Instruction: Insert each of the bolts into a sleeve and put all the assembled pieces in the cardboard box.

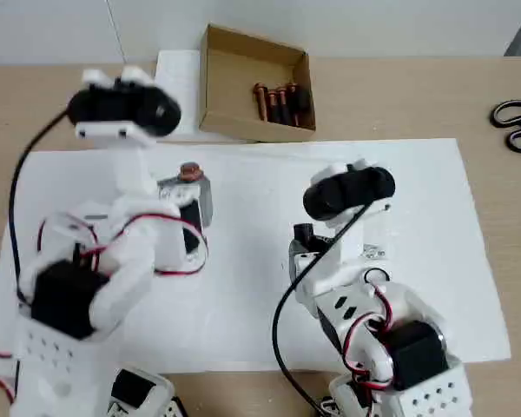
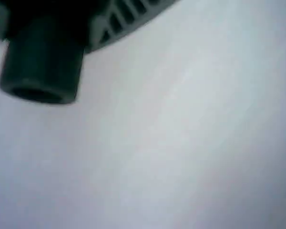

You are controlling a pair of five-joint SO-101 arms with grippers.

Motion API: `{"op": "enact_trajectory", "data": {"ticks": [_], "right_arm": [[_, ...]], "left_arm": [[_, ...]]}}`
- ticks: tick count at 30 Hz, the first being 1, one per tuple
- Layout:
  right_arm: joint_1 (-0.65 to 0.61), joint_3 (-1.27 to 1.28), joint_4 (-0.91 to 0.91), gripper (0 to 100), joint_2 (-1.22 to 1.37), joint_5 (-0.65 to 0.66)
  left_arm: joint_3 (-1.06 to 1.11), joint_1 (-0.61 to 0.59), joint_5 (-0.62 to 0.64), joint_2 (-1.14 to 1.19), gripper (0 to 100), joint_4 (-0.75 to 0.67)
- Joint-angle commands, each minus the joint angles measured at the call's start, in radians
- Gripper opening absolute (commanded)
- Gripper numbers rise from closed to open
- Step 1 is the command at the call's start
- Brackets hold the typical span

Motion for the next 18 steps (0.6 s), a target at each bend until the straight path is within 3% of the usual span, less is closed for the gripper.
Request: {"op": "enact_trajectory", "data": {"ticks": [1,6,10,18], "right_arm": [[-0.007,0.06,-0.065,0.2,-0.073,0.018],[-0.142,0.169,-0.094,0.2,-0.179,0.031],[-0.245,0.213,-0.096,0.2,-0.249,0.031],[-0.251,0.265,-0.096,0.2,-0.318,0.057]], "left_arm": [[0.162,0.003,0.009,-0.161,1,-0.172],[0.394,0.005,0.014,-0.328,1,-0.347],[0.456,0.006,0.112,-0.391,1,-0.353],[0.456,0.043,0.239,-0.405,1,-0.342]]}}
